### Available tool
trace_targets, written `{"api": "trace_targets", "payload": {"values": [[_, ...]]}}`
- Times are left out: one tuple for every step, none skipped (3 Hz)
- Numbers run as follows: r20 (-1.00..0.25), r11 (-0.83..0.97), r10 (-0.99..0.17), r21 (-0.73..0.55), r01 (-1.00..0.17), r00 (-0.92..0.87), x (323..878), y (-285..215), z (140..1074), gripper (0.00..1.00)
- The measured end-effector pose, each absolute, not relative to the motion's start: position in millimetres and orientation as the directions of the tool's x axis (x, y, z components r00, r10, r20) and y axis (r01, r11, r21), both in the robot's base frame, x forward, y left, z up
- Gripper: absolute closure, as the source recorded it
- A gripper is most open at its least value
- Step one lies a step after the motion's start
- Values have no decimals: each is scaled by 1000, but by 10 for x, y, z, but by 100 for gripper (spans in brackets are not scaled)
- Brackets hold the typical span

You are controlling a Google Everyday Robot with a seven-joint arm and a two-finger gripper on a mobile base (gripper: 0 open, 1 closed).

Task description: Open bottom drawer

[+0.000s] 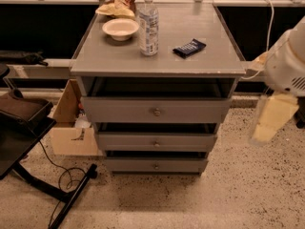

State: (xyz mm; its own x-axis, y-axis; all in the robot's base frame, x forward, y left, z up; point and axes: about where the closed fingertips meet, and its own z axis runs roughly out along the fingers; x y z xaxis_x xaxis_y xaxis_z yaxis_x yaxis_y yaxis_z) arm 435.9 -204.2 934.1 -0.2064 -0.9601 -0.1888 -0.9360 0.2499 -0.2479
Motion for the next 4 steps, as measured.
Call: {"api": "trace_targets", "payload": {"values": [[-163,201,-973,-247,-948,-164,4241,-2012,8772,0],[-151,175,-978,-213,-961,-145,4131,-2095,7857,0],[-131,159,-981,-142,-977,-141,4047,-2147,6719,0],[-150,188,-972,-41,-981,-180,3996,-2250,5596,0]]}}
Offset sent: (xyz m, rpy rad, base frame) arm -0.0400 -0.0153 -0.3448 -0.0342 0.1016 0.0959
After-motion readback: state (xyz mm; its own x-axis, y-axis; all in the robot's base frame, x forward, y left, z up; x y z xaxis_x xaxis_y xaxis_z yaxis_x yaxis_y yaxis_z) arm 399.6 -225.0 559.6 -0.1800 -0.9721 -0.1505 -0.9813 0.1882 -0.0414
